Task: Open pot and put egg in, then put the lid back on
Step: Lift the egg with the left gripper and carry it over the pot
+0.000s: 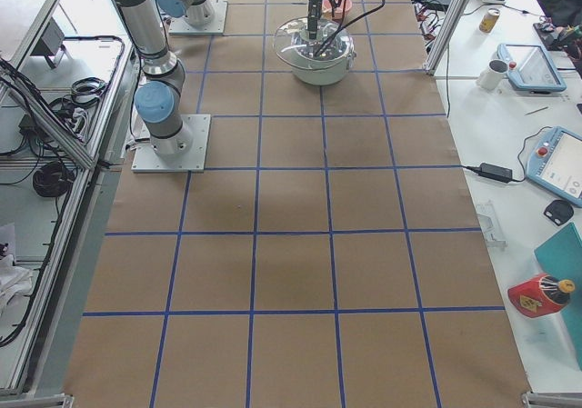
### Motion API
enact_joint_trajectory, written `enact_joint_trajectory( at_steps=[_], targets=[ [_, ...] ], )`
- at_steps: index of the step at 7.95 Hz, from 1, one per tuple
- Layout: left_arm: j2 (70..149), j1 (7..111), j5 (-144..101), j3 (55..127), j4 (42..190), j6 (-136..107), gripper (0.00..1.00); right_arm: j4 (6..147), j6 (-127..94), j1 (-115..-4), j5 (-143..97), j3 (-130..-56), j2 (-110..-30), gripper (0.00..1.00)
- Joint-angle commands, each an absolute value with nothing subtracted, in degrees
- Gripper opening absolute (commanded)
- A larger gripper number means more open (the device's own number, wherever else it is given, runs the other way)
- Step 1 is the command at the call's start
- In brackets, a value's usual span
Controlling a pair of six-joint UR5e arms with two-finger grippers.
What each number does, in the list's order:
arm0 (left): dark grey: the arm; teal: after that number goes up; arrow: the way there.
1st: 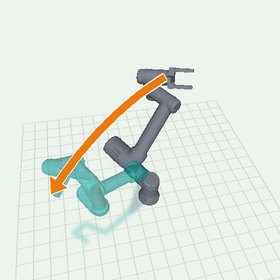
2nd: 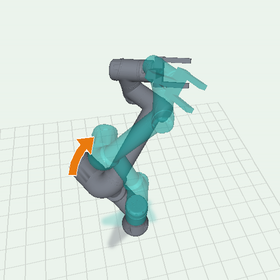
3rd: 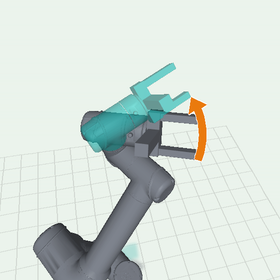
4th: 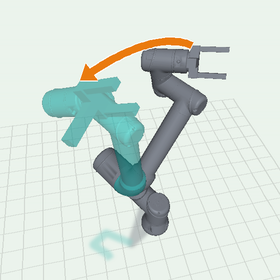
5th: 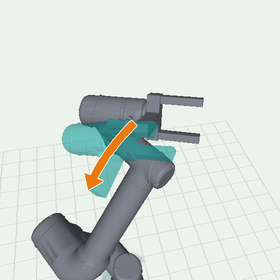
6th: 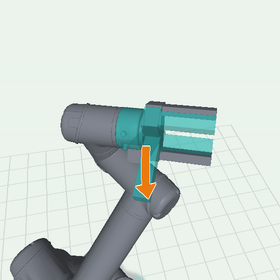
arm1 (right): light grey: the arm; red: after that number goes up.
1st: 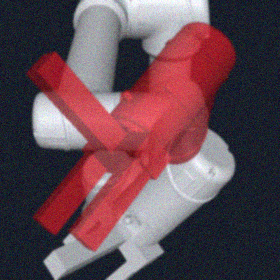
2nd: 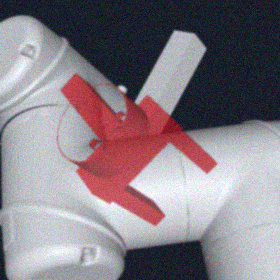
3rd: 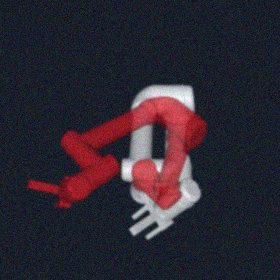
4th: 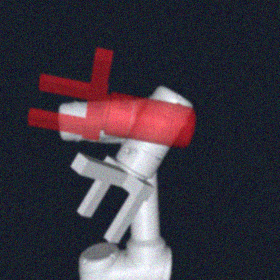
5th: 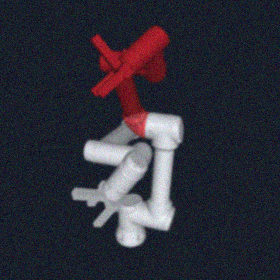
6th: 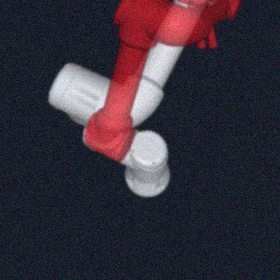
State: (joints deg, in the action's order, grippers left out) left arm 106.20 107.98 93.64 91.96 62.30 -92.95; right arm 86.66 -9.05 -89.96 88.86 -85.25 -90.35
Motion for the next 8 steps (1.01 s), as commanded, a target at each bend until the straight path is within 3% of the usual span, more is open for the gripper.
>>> enact_joint_trajectory(
  at_steps=[1,8],
  targets=[
    [110.90,110.48,93.26,91.93,61.26,-95.36,0.00,86.66,-9.05,-89.91,88.95,-85.34,-90.35,0.16],
    [117.33,110.48,89.47,92.11,61.26,-94.83,0.00,86.66,-9.05,-90.00,88.95,-85.25,-90.35,0.16]
  ],
)
